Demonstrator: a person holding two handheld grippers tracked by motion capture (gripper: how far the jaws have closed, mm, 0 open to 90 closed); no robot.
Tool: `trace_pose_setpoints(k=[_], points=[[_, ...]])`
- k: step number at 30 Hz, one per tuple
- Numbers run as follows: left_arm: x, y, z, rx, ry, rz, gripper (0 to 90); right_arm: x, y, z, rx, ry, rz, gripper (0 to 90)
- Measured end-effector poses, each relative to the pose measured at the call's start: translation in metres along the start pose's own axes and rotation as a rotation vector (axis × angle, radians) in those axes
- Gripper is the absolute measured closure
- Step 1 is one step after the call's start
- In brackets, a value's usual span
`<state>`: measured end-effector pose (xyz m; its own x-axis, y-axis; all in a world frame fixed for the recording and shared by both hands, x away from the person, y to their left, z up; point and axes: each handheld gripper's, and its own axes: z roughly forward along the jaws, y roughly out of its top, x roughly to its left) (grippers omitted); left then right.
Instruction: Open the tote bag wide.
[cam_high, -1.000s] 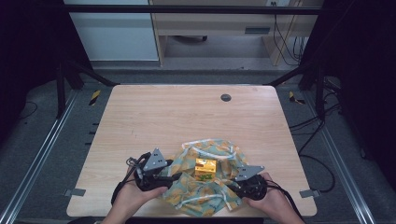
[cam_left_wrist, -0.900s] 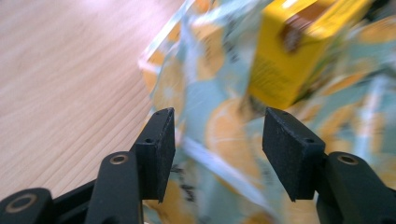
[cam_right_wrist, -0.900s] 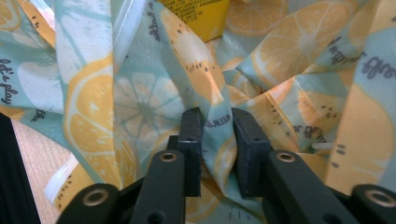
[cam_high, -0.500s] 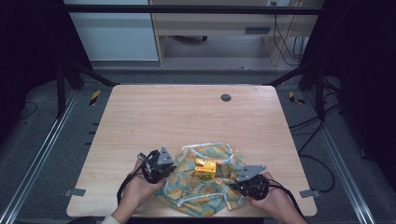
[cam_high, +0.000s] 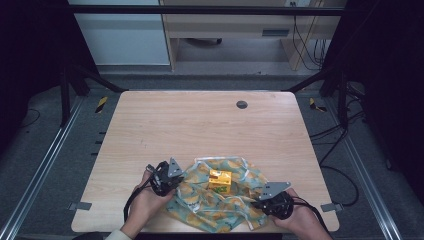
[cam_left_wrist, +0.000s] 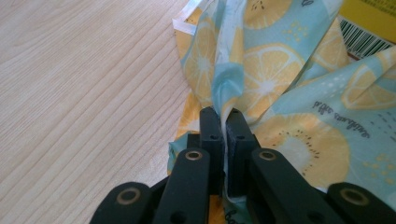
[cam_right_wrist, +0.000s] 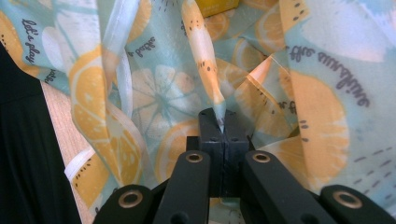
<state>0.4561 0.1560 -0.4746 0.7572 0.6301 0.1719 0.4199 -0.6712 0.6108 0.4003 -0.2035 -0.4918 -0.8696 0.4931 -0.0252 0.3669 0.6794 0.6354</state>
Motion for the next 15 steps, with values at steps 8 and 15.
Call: trace_pose_setpoints(k=[8, 15], points=[[0.002, -0.003, 0.004, 0.020, 0.015, -0.001, 88.0, 0.000, -0.001, -0.001, 0.000, 0.003, -0.005, 90.0], [0.000, -0.001, -0.007, -0.034, -0.033, -0.052, 61.8, -0.001, 0.003, -0.010, -0.060, -0.034, 0.021, 60.7]])
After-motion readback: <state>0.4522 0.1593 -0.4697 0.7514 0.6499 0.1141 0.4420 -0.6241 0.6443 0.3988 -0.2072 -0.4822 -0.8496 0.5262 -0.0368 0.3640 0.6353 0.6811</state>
